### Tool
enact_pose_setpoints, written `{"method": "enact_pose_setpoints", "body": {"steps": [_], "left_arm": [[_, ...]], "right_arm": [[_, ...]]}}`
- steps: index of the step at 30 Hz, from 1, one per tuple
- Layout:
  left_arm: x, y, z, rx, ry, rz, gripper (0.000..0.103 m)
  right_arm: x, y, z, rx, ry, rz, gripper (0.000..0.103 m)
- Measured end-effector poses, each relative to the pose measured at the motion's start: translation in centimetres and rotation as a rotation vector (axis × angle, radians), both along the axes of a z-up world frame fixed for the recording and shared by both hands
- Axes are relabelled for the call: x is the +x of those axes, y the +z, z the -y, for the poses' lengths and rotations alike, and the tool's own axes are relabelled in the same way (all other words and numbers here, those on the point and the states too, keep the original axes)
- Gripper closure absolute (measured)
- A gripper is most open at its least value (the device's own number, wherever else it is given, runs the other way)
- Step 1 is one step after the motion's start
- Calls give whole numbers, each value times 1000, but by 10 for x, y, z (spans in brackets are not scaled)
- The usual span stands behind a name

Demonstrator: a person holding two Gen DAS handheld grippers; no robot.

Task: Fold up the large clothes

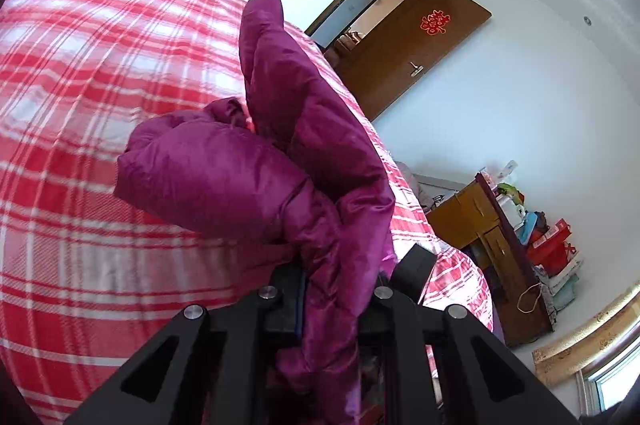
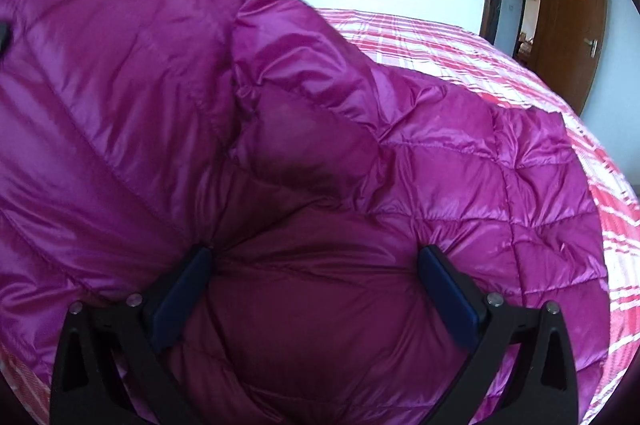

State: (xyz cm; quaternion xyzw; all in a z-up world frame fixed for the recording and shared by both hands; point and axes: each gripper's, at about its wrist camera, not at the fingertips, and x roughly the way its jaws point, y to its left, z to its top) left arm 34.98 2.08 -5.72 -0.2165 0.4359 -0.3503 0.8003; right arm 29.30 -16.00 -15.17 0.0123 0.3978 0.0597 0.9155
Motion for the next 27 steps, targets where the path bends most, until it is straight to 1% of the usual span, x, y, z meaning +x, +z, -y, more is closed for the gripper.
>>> {"method": "enact_pose_setpoints", "body": {"steps": [3, 5, 6, 7, 8, 10, 11, 12, 14, 15, 16, 18, 20, 21, 22, 23, 24, 27], "left_arm": [[-2, 14, 21, 32, 1, 42, 89], [-3, 18, 33, 59, -10, 68, 89], [-3, 17, 36, 72, -18, 73, 89], [-5, 14, 39, 82, -25, 77, 89], [-8, 12, 41, 95, -26, 81, 89], [-14, 11, 42, 101, -18, 84, 89], [-17, 11, 41, 100, -12, 85, 89], [-19, 13, 41, 102, -11, 88, 89], [-25, 18, 44, 113, -14, 111, 89], [-26, 21, 48, 121, -19, 121, 89], [-27, 22, 51, 134, -24, 132, 89], [-29, 21, 56, 167, -26, 155, 89], [-25, 13, 62, 184, -41, 152, 89], [-23, 10, 65, 190, -48, 151, 89], [-21, 9, 69, 191, -56, 148, 89], [-21, 9, 72, 186, -62, 142, 89], [-20, 10, 75, 183, -68, 141, 89], [-20, 17, 88, 179, -71, 153, 89]], "right_arm": [[-13, 9, 23, 138, -1, 48, 0], [-23, 15, 44, 261, -7, 79, 0], [-27, 18, 57, 334, -29, 95, 0], [-27, 21, 71, 381, -77, 86, 0], [-23, 25, 82, 399, -129, 69, 0], [-6, 37, 99, 368, -247, 53, 0], [7, 40, 105, 348, -284, 47, 0], [23, 38, 104, 337, -281, 12, 0], [62, 23, 91, 313, -232, -95, 0], [75, 18, 82, 272, -225, -119, 0], [90, 13, 68, 185, -205, -143, 0], [106, 7, 52, 91, -186, -181, 0], [115, 3, 51, 75, -183, -206, 0], [111, -3, 54, 66, -177, -227, 0], [108, -1, 57, 67, -165, -229, 0], [106, 0, 67, 89, -154, -210, 0], [96, 3, 77, 128, -167, -184, 0], [62, 17, 112, 311, -210, -101, 0]]}}
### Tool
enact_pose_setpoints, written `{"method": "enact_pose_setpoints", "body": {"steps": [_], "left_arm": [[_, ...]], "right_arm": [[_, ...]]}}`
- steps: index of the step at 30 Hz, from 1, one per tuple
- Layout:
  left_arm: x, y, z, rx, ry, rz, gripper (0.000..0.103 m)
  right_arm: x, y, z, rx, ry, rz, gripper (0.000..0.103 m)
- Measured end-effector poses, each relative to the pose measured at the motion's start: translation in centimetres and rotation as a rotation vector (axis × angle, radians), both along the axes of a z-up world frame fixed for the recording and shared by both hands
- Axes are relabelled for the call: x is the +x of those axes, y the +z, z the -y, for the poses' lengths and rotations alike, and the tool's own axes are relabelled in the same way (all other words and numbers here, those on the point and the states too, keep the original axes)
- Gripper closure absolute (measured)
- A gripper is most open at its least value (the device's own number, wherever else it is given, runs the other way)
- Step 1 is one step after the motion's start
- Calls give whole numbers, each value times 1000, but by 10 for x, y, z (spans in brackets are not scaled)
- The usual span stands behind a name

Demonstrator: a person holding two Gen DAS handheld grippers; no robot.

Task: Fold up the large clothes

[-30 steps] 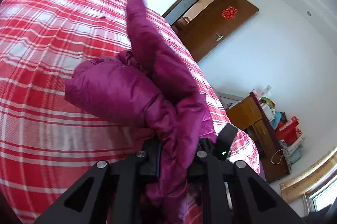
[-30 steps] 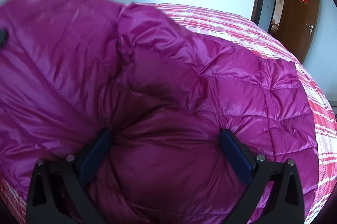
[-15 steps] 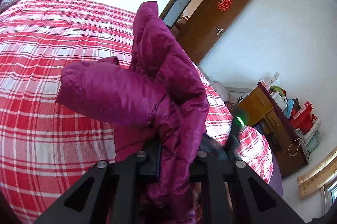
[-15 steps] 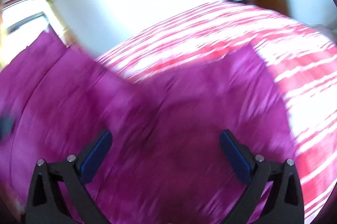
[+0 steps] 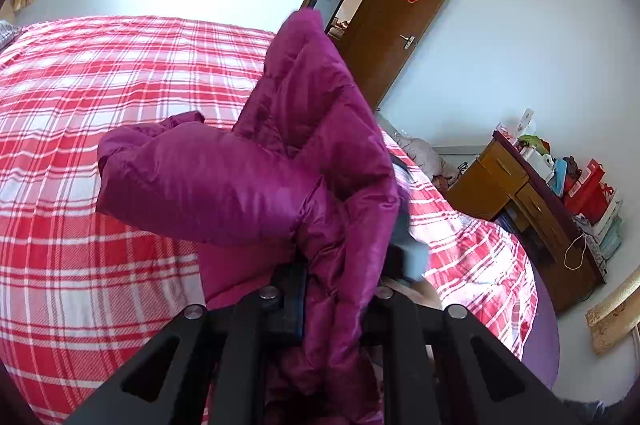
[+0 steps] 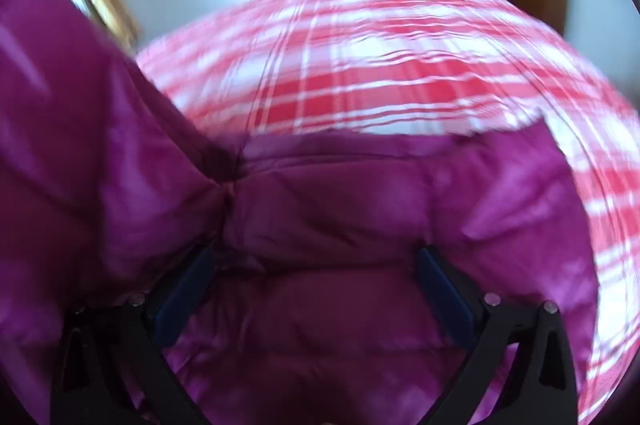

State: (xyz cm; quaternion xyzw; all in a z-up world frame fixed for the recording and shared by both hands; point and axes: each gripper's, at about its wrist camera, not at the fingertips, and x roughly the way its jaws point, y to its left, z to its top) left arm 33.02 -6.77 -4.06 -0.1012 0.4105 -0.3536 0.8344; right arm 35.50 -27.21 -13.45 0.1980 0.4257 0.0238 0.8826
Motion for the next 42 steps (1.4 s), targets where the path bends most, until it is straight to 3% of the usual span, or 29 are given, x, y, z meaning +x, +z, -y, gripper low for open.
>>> {"method": "enact_pose_setpoints", "body": {"steps": [4, 6, 10, 14, 16, 19, 23, 26, 27, 29, 31, 33, 35, 37, 39, 42], "left_arm": [[1, 1, 34, 18, 1, 12, 89], [-2, -4, 59, 71, 7, 53, 89], [-19, -30, 121, 234, -24, 178, 89], [-45, -70, 181, 412, -99, 308, 89], [-57, -90, 203, 498, -132, 382, 89], [-67, -104, 218, 551, -132, 463, 87], [-79, -115, 226, 609, -150, 563, 84], [-79, -113, 224, 602, -146, 569, 84], [-81, -112, 222, 595, -147, 563, 82], [-80, -111, 217, 581, -148, 557, 81], [-82, -106, 209, 559, -169, 540, 79], [-88, -95, 194, 514, -170, 505, 79], [-97, -76, 167, 409, -186, 462, 72], [-102, -63, 143, 362, -186, 454, 63], [-97, -50, 116, 318, -149, 435, 38], [-84, -32, 81, 234, -68, 415, 33]], "right_arm": [[-48, 13, 48, 91, -125, 93, 0], [-70, 18, 71, 133, -177, 134, 0], [-109, 33, 119, 220, -283, 228, 0], [-138, 54, 165, 232, -364, 294, 0], [-142, 69, 173, 248, -315, 316, 0], [-134, 98, 161, 223, -139, 335, 0], [-107, 118, 122, 215, 126, 269, 5], [-74, 120, 82, 79, 253, 136, 11], [-61, 114, 72, 19, 279, 59, 18], [-48, 102, 66, -39, 266, -19, 39], [-44, 85, 79, -17, 272, -86, 50], [-41, 74, 92, -42, 223, -115, 71], [-45, 66, 102, -44, 180, -129, 78], [-48, 59, 112, -27, 143, -137, 79], [-49, 49, 117, -26, 123, -144, 79], [-48, 38, 114, -14, 123, -138, 80]]}}
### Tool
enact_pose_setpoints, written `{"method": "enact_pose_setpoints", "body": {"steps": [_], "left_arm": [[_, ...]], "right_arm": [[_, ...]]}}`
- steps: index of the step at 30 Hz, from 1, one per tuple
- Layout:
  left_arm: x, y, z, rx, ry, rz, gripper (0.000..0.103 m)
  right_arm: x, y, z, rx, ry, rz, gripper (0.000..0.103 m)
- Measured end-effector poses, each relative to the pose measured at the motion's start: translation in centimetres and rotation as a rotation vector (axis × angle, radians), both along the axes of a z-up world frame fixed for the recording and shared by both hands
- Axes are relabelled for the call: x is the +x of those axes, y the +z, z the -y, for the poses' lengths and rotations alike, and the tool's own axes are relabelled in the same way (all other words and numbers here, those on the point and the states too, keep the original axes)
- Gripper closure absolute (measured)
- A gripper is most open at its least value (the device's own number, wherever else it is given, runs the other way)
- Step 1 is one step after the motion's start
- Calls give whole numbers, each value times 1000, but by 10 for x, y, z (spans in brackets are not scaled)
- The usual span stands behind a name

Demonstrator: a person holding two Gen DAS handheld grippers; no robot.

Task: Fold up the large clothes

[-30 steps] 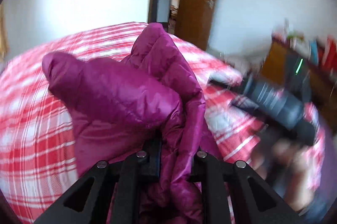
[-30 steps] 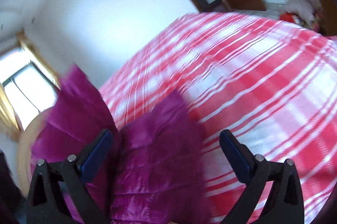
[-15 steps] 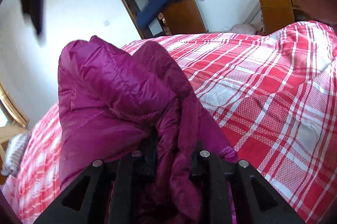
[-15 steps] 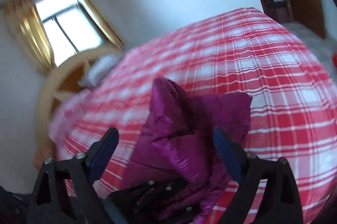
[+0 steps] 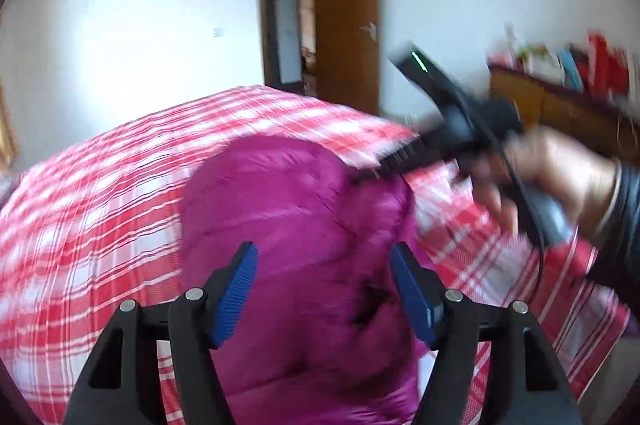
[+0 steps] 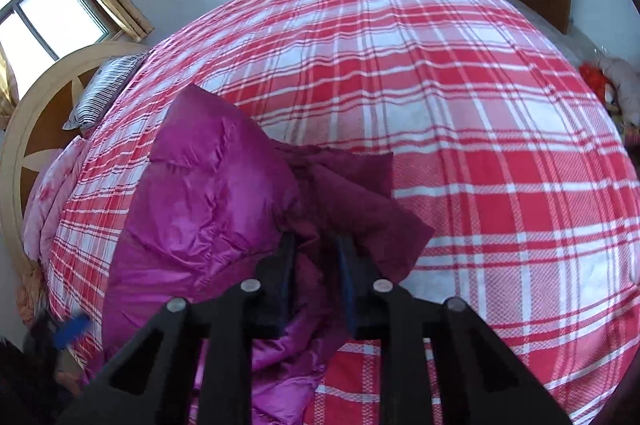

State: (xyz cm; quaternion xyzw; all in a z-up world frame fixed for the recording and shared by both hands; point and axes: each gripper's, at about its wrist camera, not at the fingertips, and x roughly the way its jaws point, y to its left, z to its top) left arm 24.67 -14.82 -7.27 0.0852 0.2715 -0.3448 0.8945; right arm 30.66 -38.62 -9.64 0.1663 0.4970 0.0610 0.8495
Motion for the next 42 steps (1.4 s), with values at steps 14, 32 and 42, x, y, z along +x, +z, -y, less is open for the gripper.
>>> {"method": "enact_pose_setpoints", "body": {"steps": [14, 32, 42], "left_arm": [[51, -61, 51, 90, 148, -31, 22], [103, -45, 4, -10, 256, -124, 21], [126, -83, 34, 140, 239, -180, 9]], "right_arm": [[-50, 68, 10, 139, -383, 227, 37], [-47, 13, -8, 231, -579, 392, 10], [-21, -38, -29, -29, -419, 220, 9]]}}
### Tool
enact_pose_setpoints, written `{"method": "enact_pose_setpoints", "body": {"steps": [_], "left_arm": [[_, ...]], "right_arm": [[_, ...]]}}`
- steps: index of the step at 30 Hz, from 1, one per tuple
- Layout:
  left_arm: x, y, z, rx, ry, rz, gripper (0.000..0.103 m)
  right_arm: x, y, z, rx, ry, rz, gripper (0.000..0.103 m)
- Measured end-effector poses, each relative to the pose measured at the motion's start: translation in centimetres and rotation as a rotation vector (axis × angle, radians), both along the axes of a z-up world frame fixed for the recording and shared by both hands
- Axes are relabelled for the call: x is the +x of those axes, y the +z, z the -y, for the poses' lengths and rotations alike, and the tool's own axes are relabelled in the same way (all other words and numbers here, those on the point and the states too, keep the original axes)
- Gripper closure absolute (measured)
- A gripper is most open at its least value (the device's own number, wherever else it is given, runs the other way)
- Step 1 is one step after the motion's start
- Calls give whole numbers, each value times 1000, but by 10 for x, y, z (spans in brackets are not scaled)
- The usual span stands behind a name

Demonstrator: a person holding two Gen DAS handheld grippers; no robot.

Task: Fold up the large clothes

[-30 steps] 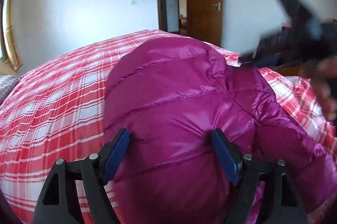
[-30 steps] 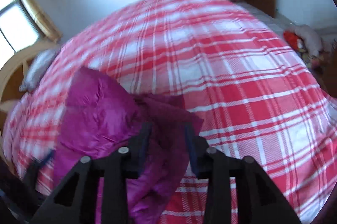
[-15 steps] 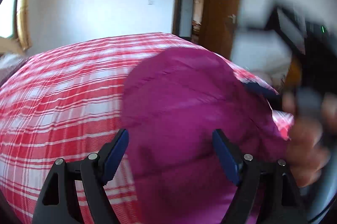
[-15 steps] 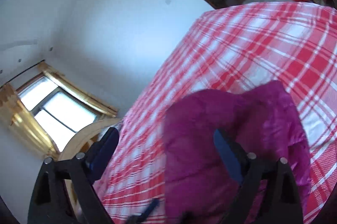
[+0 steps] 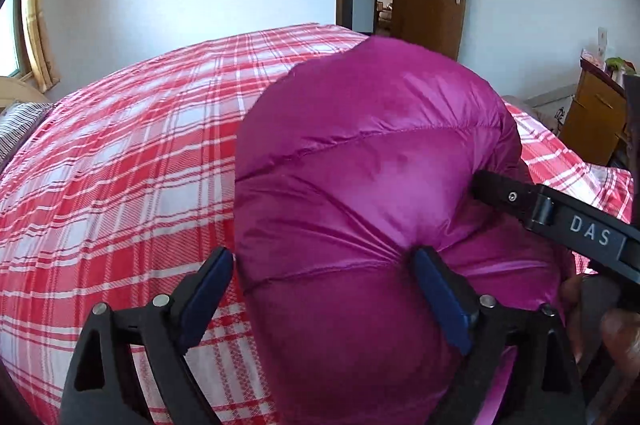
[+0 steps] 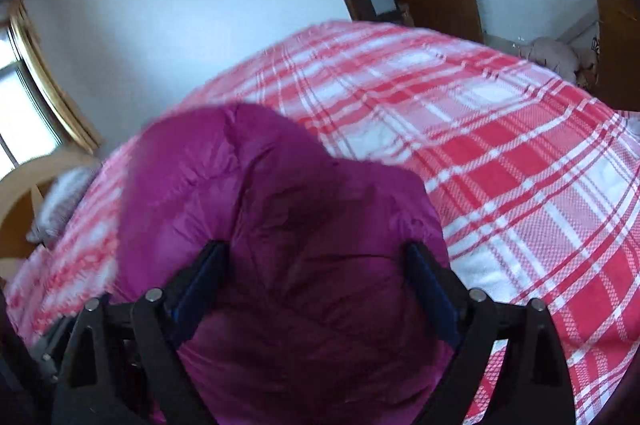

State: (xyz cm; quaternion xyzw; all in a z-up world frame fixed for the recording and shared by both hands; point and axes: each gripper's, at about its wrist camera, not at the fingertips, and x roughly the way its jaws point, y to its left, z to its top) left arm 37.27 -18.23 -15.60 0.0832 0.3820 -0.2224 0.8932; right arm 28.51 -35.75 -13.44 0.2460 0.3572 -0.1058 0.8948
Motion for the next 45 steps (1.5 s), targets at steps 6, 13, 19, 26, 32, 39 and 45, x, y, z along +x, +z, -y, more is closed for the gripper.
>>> {"method": "enact_pose_setpoints", "body": {"steps": [6, 13, 19, 26, 32, 39, 45], "left_arm": [[5, -19, -4, -22, 1, -51, 3], [11, -27, -6, -33, 0, -85, 2], [13, -31, -5, -29, 1, -97, 2], [16, -33, -6, -38, -3, -116, 2], [18, -35, -6, -40, -4, -131, 2], [23, -40, -8, -47, -16, -173, 1], [26, -42, -8, -51, -20, -188, 1]], "right_arm": [[5, -19, 10, 56, 12, -60, 7], [8, -21, 4, 23, 17, -84, 4], [12, -24, 2, 2, 23, -110, 2], [15, -25, -1, -16, 25, -125, 0], [18, -26, -2, -33, 27, -142, 0], [22, -28, -3, -47, 31, -161, 0], [22, -29, -4, -50, 30, -163, 0]]}}
